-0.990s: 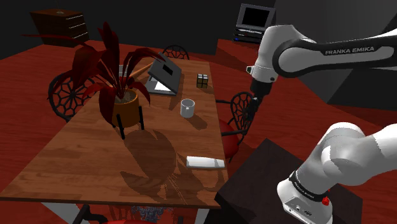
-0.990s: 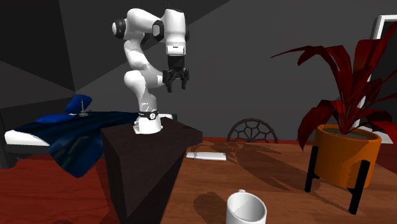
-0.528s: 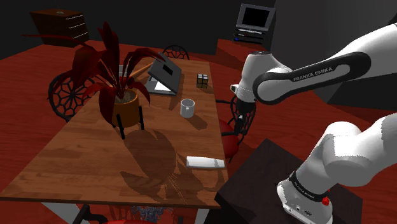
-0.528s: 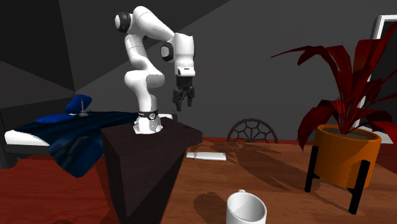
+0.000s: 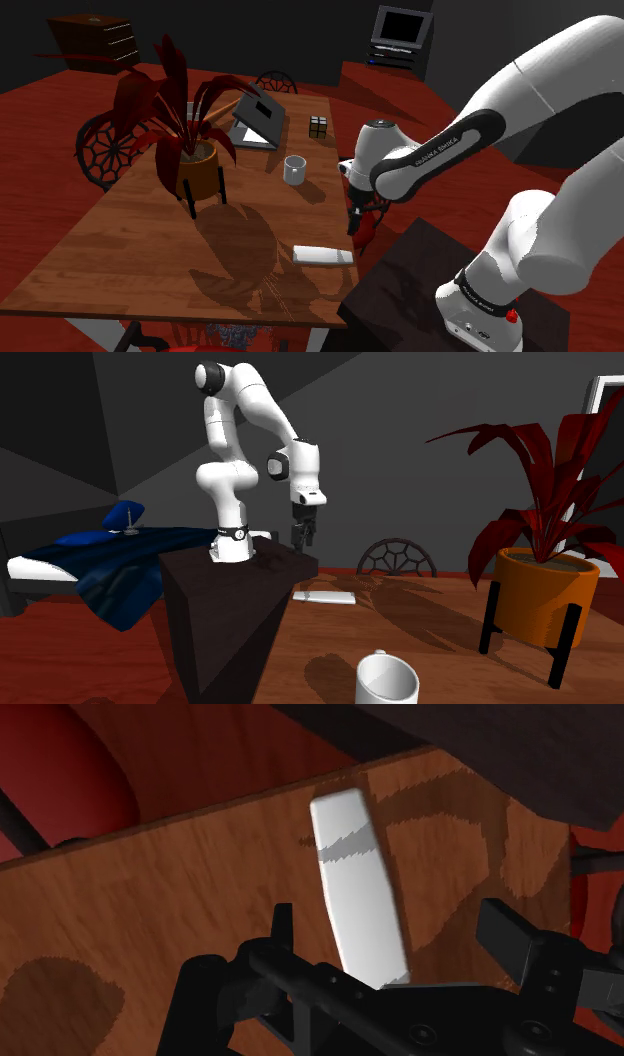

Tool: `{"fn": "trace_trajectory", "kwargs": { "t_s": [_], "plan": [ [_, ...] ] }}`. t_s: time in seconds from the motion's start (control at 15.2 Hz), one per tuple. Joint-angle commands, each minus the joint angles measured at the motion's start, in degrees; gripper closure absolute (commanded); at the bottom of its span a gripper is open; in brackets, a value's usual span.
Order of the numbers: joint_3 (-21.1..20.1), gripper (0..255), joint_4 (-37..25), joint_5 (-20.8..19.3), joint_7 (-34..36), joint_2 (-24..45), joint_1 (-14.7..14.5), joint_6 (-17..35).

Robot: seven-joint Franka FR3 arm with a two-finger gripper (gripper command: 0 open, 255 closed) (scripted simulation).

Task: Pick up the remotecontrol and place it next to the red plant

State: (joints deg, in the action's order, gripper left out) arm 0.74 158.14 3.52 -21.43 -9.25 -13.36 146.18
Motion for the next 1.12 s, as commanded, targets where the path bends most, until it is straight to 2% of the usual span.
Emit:
{"fn": "trace_trajectory", "kwargs": {
  "t_s": [0.0,0.26,0.53,1.06],
  "plan": [
    [-0.3,0,-1.0,0.2,-1.9,5.8,-0.8,5.5],
    [-1.6,0,-3.7,-0.1,-4.5,16.6,-2.1,14.6],
    [-2.1,0,-7.7,-2.1,-5.8,27.3,-3.6,22.3],
    [-1.9,0,-10.7,-2.6,-6.0,36.3,-4.2,28.5]
  ]
}}
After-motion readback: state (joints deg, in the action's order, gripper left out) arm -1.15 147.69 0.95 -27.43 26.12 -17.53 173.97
